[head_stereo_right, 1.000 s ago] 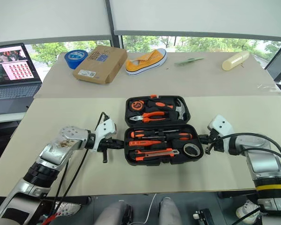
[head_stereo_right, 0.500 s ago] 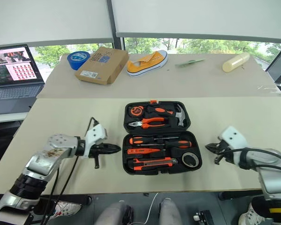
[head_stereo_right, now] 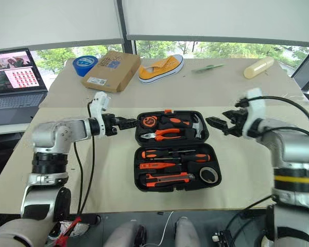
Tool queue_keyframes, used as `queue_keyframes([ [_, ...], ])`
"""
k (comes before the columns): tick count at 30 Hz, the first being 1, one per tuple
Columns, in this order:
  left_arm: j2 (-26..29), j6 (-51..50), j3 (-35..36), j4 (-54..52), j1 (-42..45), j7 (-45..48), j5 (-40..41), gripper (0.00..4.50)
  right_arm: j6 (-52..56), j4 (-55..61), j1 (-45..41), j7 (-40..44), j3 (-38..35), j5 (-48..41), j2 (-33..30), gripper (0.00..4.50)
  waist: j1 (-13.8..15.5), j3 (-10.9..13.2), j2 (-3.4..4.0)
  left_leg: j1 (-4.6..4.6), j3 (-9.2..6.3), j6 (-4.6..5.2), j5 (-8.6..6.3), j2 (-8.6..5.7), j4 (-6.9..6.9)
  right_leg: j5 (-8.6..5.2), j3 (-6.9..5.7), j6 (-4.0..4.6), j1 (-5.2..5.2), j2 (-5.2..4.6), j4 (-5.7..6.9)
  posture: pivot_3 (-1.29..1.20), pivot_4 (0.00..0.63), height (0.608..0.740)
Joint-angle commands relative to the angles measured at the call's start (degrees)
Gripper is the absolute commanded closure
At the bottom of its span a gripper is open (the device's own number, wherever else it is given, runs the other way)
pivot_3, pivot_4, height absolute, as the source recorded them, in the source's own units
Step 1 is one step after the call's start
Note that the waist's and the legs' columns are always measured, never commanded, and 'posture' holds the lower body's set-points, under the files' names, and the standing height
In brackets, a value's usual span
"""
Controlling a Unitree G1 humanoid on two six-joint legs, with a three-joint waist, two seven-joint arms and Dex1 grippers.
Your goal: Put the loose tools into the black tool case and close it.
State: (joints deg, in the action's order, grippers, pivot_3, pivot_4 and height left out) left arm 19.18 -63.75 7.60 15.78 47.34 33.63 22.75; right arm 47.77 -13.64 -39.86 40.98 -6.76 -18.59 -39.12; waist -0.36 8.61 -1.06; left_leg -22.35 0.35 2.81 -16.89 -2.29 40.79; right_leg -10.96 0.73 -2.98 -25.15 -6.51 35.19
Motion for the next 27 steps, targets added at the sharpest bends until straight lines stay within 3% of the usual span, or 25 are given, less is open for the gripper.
queue_keyframes([
  [1, -1.9, 5.3, -1.5, 5.9, 3.2, -4.2, -3.1, 0.0, -4.8, -9.3, -5.3, -3.5, 3.0, 4.9, 2.0, 0.04, 0.0, 0.0, 0.0, -0.02, 0.01, -0.01, 0.01, -0.02, 0.0, 0.01, 0.0, -0.01, -0.02, -0.03, -0.02, 0.0, 0.15, 0.735],
  [7, -2.6, 8.8, -3.9, 7.9, 3.1, -4.5, -4.9, 0.0, -8.0, -18.1, -8.8, -5.0, 3.5, 7.3, 3.6, 0.04, -0.3, 0.0, 0.01, -0.16, -0.02, -0.05, 0.02, -0.04, -0.07, 0.01, 0.0, -0.02, -0.17, -0.06, -0.06, 0.0, 0.15, 0.735],
  [9, -2.8, 8.3, -4.4, 6.7, 2.2, -4.4, -4.7, 0.51, -8.0, -18.4, -8.7, -4.7, 3.7, 7.4, 3.8, 0.0, -0.3, 0.0, 0.01, -0.15, -0.02, -0.07, 0.03, -0.02, -0.06, 0.02, 0.0, -0.03, -0.16, -0.06, -0.07, 0.0, 0.15, 0.735],
  [10, -2.8, 8.1, -4.9, 6.0, 1.7, -4.2, -4.7, 0.72, -7.9, -18.1, -8.5, -4.4, 3.7, 7.3, 4.0, 0.54, -0.3, 0.0, 0.01, -0.15, -0.03, -0.08, 0.04, -0.02, -0.06, 0.02, 0.0, -0.03, -0.15, -0.06, -0.07, 0.0, 0.15, 0.735],
  [13, -2.8, 7.4, -5.1, 5.1, 0.9, -4.1, -4.4, 1.78, -7.7, -17.1, -8.1, -3.7, 3.9, 7.2, 4.4, 1.38, -0.3, 0.0, 0.01, -0.12, -0.05, -0.09, 0.04, -0.01, -0.06, 0.02, 0.0, -0.03, -0.11, -0.06, -0.06, 0.0, 0.15, 0.735],
  [17, -2.9, 6.8, -4.9, 4.2, 0.3, -4.3, -4.0, 3.32, -7.4, -16.1, -7.8, -3.3, 4.0, 7.1, 5.0, 2.87, -0.2, 0.0, 0.02, -0.12, -0.07, -0.09, 0.04, -0.02, -0.05, 0.03, -0.01, -0.05, -0.08, -0.06, -0.06, 0.0, 0.15, 0.735],
  [20, -3.1, 6.2, -4.7, 3.7, 0.1, -4.5, -3.6, 4.2, -7.3, -15.6, -7.3, -2.9, 4.2, 7.2, 5.1, 3.89, -0.1, 0.0, 0.02, -0.1, -0.1, -0.09, 0.04, -0.03, -0.04, 0.04, -0.02, -0.06, -0.06, -0.08, -0.05, 0.0, 0.15, 0.735],
  [22, -3.1, 6.0, -4.6, 3.3, 0.1, -4.6, -3.4, 4.44, -7.2, -15.4, -7.2, -2.8, 4.1, 7.2, 5.0, 4.47, -0.2, 0.0, 0.02, -0.08, -0.1, -0.09, 0.04, -0.04, -0.04, 0.04, -0.01, -0.07, -0.04, -0.08, -0.05, 0.0, 0.15, 0.735],
  [27, -2.8, 5.7, -4.2, 2.5, 0.0, -4.1, -2.3, 4.49, -7.1, -15.0, -7.7, -2.5, 3.3, 6.7, 4.5, 4.5, -0.3, 0.0, 0.03, -0.06, -0.1, -0.1, 0.05, -0.03, -0.04, 0.04, -0.01, -0.07, -0.03, -0.07, -0.04, 0.0, 0.15, 0.735],
])
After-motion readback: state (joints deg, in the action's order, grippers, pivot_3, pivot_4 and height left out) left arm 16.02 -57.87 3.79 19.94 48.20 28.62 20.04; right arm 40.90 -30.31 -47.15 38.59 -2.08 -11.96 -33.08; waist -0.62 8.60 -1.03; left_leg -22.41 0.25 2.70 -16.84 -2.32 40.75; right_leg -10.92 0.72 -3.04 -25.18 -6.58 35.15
